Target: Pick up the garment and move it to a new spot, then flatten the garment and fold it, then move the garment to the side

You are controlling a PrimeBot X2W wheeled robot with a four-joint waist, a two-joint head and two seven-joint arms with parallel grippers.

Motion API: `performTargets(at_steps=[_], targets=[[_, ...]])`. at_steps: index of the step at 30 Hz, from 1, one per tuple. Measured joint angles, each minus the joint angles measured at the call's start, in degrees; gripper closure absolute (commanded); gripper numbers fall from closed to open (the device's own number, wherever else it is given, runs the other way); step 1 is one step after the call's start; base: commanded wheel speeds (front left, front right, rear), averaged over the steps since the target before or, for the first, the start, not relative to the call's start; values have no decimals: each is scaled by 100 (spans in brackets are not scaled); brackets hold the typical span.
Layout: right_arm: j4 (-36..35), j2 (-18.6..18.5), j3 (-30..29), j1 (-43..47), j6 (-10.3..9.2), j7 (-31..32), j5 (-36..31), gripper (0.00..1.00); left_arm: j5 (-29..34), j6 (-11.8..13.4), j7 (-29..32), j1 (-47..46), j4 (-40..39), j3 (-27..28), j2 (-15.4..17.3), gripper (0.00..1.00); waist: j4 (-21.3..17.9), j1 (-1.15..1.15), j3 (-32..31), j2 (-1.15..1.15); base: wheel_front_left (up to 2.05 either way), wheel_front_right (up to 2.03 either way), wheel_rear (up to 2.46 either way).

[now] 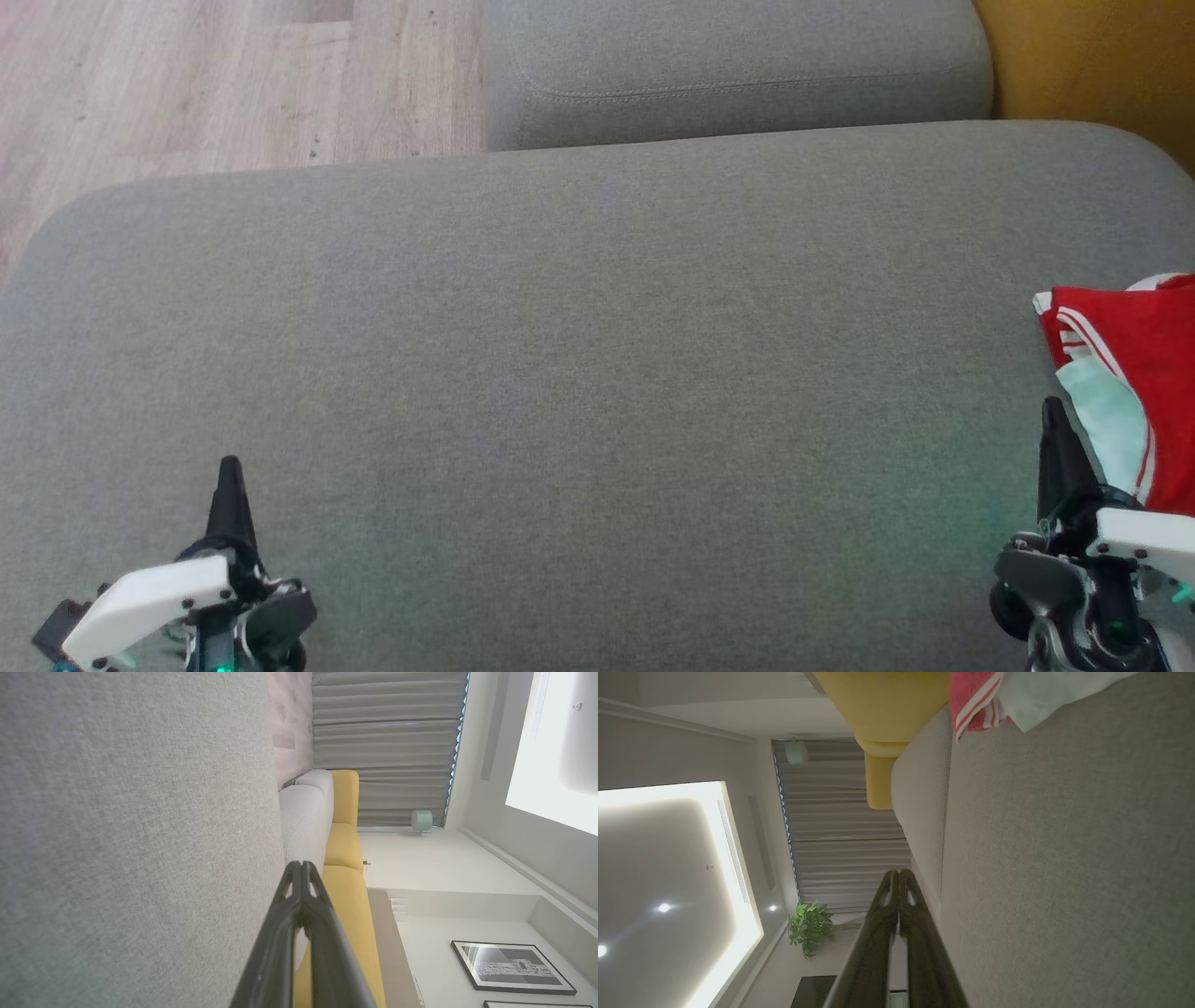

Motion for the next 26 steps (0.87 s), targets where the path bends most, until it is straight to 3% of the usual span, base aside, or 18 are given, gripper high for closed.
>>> performTargets(at_steps=[26], targets=[[-1, 0, 0, 0, 0, 0, 0, 100, 0, -1, 0, 0, 0, 1, -1, 100, 0, 0, 0, 0, 0, 0, 0]])
